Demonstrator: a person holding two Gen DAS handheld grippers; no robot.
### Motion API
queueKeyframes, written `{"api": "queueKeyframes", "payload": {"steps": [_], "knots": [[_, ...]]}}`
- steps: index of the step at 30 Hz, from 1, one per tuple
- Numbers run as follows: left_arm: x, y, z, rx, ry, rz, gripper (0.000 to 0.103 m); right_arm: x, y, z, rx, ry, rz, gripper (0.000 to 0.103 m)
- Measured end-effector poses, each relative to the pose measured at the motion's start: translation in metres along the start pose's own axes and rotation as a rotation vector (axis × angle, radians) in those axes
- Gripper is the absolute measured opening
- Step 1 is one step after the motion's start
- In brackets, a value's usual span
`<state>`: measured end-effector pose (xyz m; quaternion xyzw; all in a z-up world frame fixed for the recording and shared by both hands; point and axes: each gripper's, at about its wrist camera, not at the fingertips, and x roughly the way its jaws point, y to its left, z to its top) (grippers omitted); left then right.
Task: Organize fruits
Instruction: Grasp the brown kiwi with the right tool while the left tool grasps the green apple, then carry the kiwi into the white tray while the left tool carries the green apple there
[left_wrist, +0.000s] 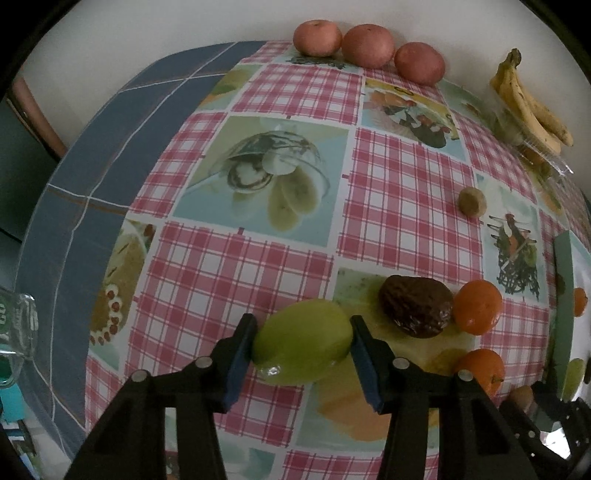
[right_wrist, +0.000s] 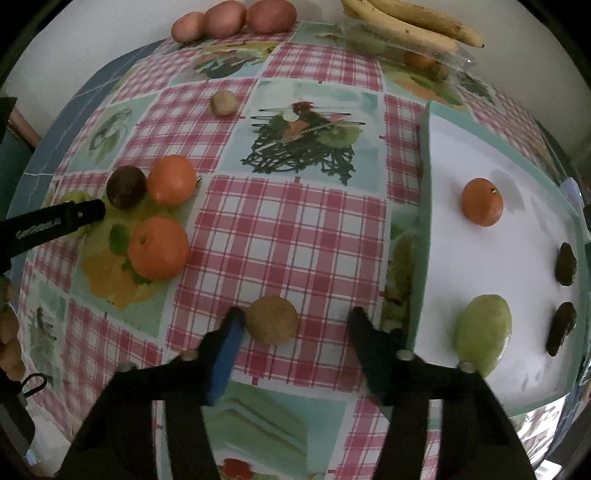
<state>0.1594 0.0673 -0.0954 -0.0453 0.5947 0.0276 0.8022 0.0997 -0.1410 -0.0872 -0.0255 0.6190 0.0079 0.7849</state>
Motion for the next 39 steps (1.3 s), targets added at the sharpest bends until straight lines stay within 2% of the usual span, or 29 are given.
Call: {"api": "queueKeyframes", "payload": {"steps": [4, 5, 19, 23, 31, 39], "knots": [[0.002, -0.001, 0.001, 0.000, -0.002, 0.002, 0.053, -0.003, 0.006, -0.005, -0.021, -0.008, 0.006, 0.029], [0.002, -0.001, 0.001, 0.001, -0.002, 0.003, 0.053, -0.003, 0.007, -0.005, -0.027, -0.011, 0.007, 0.028], [0.002, -0.003, 0.002, -0.024, -0.009, 0.003, 0.053, -0.003, 0.011, 0.002, -0.041, -0.021, 0.014, 0.028], [-0.001, 0.003, 0.002, -0.077, -0.010, -0.030, 0.053, -0.006, 0.003, 0.010, -0.017, -0.032, 0.040, 0.028], [-0.027, 0.018, 0.011, -0.162, -0.090, -0.059, 0.053, -0.051, -0.016, 0.021, 0.048, -0.152, 0.074, 0.028], [-0.064, 0.013, 0.021, -0.179, -0.188, -0.089, 0.053, -0.064, -0.060, 0.040, 0.185, -0.210, 0.091, 0.028]]}}
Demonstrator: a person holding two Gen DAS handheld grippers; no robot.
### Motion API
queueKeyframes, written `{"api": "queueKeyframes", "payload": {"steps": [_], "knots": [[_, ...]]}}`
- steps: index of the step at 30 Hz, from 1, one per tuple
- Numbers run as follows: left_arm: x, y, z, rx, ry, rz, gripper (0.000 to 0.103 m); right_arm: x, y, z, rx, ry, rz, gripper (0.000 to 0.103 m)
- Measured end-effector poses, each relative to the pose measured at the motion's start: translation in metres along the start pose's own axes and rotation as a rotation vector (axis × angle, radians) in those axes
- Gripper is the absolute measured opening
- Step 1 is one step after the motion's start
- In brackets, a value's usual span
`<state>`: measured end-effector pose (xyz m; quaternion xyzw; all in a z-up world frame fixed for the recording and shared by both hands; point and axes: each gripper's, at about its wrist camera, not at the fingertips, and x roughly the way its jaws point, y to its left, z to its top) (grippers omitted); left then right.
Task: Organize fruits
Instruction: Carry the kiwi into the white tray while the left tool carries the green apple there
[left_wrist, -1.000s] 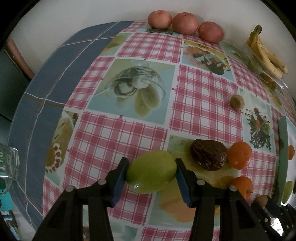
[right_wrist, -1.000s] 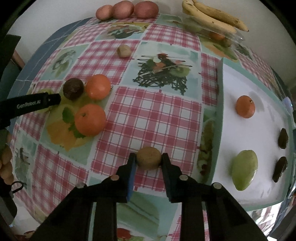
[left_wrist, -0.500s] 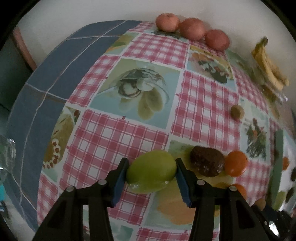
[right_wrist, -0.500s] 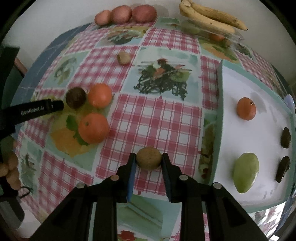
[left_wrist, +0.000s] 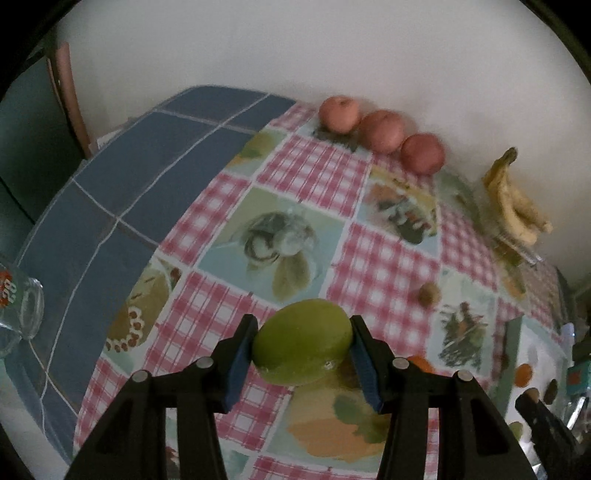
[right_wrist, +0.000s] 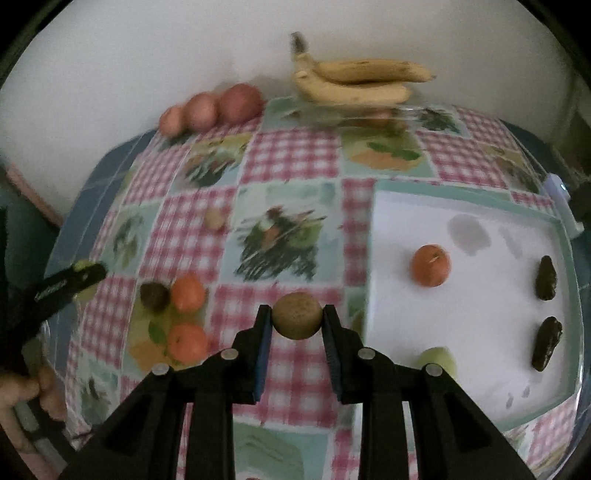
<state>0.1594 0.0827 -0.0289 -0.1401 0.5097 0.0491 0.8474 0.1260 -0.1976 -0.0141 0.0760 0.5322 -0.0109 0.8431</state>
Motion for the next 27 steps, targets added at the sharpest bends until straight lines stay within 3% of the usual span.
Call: {"api": "queueKeyframes", "payload": {"steps": [7, 16, 27], "knots": [[-0.017, -0.040, -0.001, 0.088, -0.039, -0.036, 0.053, -0.007, -0.054, 0.013, 0.107, -0.037, -0.063, 0.028], [-0.026, -0.101, -0.023, 0.228, -0.031, -0.107, 0.053, -0.018, -0.129, 0.003, 0.245, -0.045, -0.179, 0.028], [-0.030, -0.198, -0.068, 0.465, 0.029, -0.283, 0.053, -0.031, -0.188, -0.005, 0.360, -0.071, -0.208, 0.028]]}}
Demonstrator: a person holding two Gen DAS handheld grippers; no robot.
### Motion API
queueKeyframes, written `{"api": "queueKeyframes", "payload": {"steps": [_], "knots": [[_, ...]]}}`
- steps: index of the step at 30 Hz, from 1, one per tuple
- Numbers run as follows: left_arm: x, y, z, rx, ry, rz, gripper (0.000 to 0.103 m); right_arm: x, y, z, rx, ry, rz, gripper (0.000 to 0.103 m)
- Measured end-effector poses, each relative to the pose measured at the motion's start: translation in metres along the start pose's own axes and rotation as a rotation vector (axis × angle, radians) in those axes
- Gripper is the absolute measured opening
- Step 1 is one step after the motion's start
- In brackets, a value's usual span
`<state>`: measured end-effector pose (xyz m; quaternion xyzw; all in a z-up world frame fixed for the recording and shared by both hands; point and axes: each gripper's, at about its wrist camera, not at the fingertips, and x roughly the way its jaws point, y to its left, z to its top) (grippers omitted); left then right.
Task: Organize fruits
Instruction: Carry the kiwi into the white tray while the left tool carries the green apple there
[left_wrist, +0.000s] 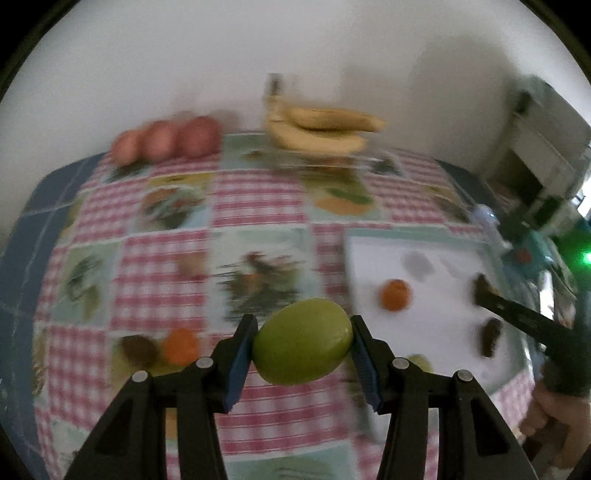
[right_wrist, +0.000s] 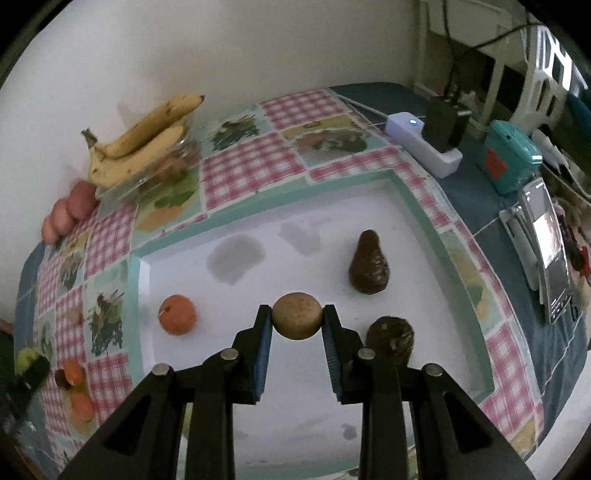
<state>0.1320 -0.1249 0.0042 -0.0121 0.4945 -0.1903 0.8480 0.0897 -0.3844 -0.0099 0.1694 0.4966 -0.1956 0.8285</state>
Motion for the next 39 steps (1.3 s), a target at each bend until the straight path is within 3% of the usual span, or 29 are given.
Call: {"api": "queueKeyframes", "payload": {"steps": [3, 10, 23, 39], "knots": [[0.011, -0.024, 0.007, 0.040, -0.006, -0.091, 0.053, 0.001, -0.005, 0.003, 0.005, -0.007, 0.005, 0.028], [0.054, -0.048, 0.035, 0.049, 0.039, -0.135, 0.053, 0.011, -0.008, 0.007, 0.010, 0.007, 0.022, 0.028], [0.120, -0.069, 0.060, 0.059, 0.121, -0.084, 0.053, 0.040, 0.001, 0.008, -0.021, 0.051, 0.029, 0.028], [0.150, -0.073, 0.056, 0.045, 0.170, -0.060, 0.053, 0.058, 0.003, 0.000, -0.041, 0.086, -0.003, 0.028]]}}
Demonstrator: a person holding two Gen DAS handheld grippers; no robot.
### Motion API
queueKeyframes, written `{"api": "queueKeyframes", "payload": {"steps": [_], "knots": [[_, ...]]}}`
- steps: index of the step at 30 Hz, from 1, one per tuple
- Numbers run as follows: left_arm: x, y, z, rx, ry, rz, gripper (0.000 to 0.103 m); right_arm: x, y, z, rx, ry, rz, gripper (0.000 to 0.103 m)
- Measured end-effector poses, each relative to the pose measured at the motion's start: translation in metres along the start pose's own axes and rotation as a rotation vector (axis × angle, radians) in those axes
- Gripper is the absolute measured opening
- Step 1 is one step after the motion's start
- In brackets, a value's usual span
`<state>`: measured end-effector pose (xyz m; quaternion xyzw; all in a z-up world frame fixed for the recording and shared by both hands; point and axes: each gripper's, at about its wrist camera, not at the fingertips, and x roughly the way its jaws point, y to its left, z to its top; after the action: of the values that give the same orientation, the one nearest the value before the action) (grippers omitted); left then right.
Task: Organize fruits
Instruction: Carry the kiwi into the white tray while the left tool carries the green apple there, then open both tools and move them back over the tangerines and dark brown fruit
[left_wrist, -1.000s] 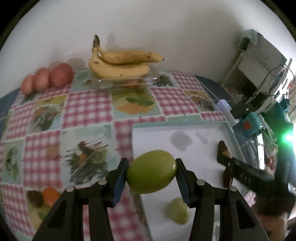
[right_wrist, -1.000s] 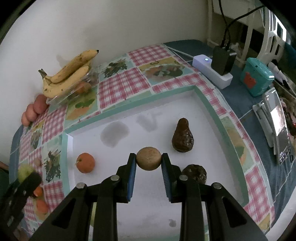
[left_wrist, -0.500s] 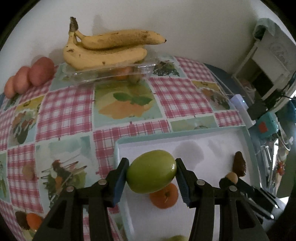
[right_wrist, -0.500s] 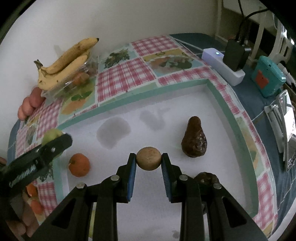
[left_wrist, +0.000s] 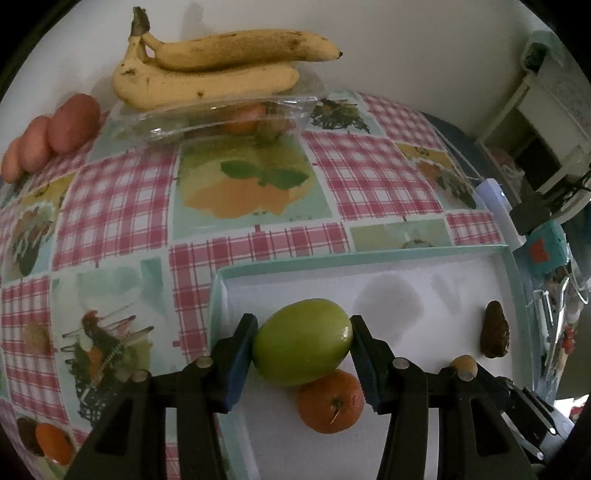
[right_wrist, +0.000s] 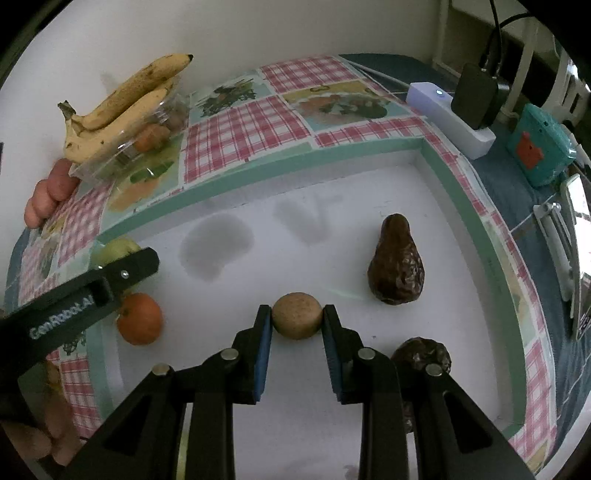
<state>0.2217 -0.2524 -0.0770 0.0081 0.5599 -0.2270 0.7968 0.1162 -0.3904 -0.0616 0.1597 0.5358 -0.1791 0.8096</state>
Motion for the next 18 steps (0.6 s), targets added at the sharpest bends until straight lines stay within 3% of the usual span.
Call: {"api": "queueKeyframes", "payload": {"steps": [15, 18], "knots": [[-0.010, 0.003, 0.002, -0.053, 0.020, -0.014, 0.055, 0.001, 0.001, 0.001, -0.012, -0.004, -0.001, 0.028], [-0.021, 0.004, 0.003, -0.061, -0.001, -0.017, 0.055, 0.001, 0.000, 0.000, -0.011, -0.006, 0.010, 0.033]]}}
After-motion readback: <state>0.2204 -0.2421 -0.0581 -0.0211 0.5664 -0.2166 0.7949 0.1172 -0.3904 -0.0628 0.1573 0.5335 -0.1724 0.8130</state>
